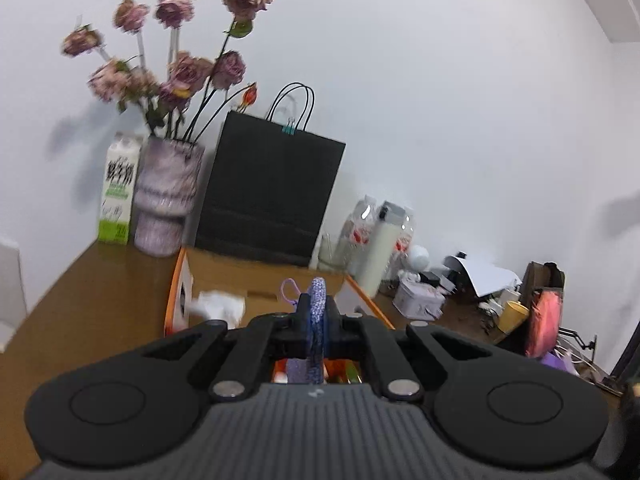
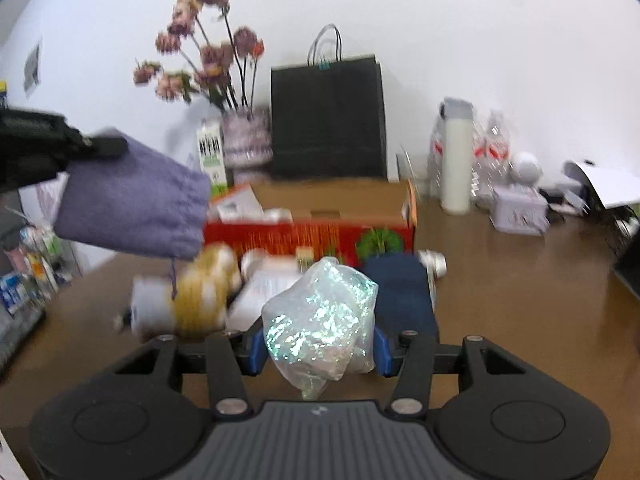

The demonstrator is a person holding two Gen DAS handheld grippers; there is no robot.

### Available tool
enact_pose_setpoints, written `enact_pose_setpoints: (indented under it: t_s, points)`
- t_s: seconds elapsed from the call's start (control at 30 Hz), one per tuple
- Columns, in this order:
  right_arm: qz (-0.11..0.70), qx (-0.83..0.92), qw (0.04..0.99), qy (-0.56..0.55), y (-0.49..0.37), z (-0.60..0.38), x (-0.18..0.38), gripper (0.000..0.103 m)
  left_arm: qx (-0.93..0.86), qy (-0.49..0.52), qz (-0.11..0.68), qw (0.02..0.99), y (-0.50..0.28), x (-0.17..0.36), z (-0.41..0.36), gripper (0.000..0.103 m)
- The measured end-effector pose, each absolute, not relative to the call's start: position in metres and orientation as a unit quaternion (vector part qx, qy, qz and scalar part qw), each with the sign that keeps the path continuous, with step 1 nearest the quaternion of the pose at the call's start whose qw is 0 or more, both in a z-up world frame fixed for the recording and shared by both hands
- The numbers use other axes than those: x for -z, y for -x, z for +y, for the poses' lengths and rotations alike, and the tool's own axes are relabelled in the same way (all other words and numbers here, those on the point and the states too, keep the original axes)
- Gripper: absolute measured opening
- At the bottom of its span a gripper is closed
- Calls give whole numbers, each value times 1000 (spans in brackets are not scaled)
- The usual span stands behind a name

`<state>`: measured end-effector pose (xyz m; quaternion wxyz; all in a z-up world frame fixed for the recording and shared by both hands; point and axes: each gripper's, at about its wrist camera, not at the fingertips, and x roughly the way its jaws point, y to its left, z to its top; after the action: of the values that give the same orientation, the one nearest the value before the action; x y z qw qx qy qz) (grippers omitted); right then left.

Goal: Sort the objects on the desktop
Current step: 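Drop the purple cloth into the red box with left tool while right tool drops the bag in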

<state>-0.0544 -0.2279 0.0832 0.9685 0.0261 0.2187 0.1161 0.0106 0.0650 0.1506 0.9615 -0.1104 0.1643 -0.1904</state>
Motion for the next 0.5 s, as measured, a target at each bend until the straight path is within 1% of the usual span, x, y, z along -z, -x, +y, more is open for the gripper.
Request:
enact_pose_setpoints:
  t_s: [0.13, 0.2, 0.27, 0.4, 0.5]
  points:
    - [195, -111, 974, -28, -7, -237, -121, 48, 185, 101, 202, 956, -94, -156, 63, 5]
    - [197, -111, 973, -41, -51, -242, -135, 48, 190, 98, 234, 948, -141, -154, 60, 5]
    - [215, -116, 968, -61, -103, -247, -142, 48, 179, 104, 263, 942, -184, -148, 57, 5]
    - [269, -113, 953, -79, -209, -244, -134, 48, 136, 91, 336, 927, -270, -109, 53, 6]
    - [321, -82, 942, -50, -275, -233, -109, 48, 113, 68, 366, 921, -308, -78, 51, 6]
